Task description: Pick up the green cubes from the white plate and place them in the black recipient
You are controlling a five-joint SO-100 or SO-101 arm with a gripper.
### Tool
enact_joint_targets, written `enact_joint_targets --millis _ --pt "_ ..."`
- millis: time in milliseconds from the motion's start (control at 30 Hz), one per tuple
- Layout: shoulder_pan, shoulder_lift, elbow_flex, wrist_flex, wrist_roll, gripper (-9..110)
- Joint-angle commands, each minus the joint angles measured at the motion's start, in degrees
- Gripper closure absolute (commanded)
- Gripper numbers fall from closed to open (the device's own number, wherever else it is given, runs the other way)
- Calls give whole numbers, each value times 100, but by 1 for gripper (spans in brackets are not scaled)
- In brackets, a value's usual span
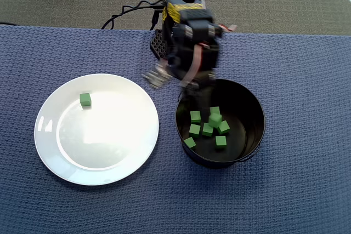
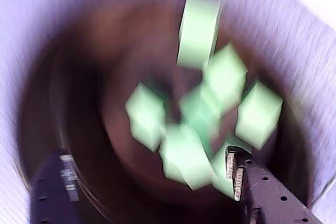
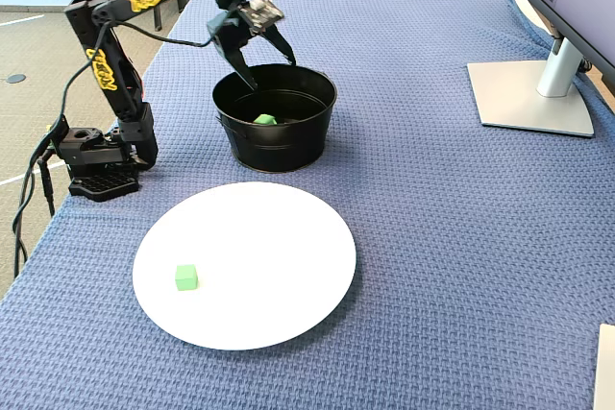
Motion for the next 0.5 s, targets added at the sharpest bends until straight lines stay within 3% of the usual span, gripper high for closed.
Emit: enact_joint_targets --millis 0,67,200,300,467 --pt "1424 281 -545 176 -1327 75" --pt "2224 255 -290 -62 -2083 74" --pt "3551 -123 457 -1310 -2232 78" --pt "4122 -422 1406 -2558 -2338 78" --pt "4685 -1213 1661 -2979 -2909 71"
